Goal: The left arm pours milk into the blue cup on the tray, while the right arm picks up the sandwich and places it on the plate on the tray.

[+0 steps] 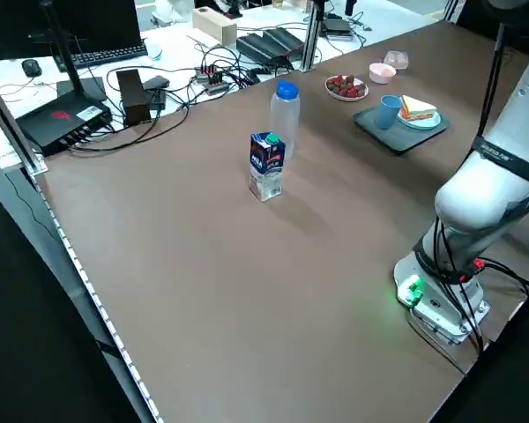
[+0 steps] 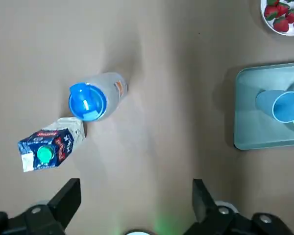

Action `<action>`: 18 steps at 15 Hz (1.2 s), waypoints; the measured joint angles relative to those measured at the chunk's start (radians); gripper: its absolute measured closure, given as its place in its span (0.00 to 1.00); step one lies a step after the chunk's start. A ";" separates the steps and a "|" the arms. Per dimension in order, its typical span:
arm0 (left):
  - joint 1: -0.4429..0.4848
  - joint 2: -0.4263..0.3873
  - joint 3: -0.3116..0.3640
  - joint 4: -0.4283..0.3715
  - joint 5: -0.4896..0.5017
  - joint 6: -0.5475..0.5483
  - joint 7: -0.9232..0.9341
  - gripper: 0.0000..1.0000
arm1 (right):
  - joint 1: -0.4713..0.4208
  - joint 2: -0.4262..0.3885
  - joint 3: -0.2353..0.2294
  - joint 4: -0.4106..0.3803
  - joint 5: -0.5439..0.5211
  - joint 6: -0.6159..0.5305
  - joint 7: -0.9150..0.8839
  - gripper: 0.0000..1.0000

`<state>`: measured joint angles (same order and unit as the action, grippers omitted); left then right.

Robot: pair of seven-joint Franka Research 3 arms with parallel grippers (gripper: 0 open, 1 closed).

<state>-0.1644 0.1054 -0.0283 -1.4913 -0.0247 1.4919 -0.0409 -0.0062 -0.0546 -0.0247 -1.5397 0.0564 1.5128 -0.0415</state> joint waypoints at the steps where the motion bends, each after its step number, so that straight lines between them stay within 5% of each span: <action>1: 0.002 -0.048 0.000 -0.037 0.002 0.002 -0.012 0.00 | -0.018 -0.004 0.000 0.000 0.013 -0.005 -0.016 0.00; 7: 0.028 -0.149 0.001 -0.129 0.026 0.021 -0.027 0.00 | -0.022 -0.013 0.001 0.000 0.017 -0.013 -0.022 0.00; 18: 0.062 -0.152 0.005 -0.139 0.060 0.038 0.017 0.00 | -0.028 -0.013 0.000 -0.001 0.016 -0.013 -0.024 0.00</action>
<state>-0.1020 -0.0469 -0.0234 -1.6303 0.0353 1.5301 -0.0242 -0.0338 -0.0679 -0.0249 -1.5405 0.0719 1.4998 -0.0652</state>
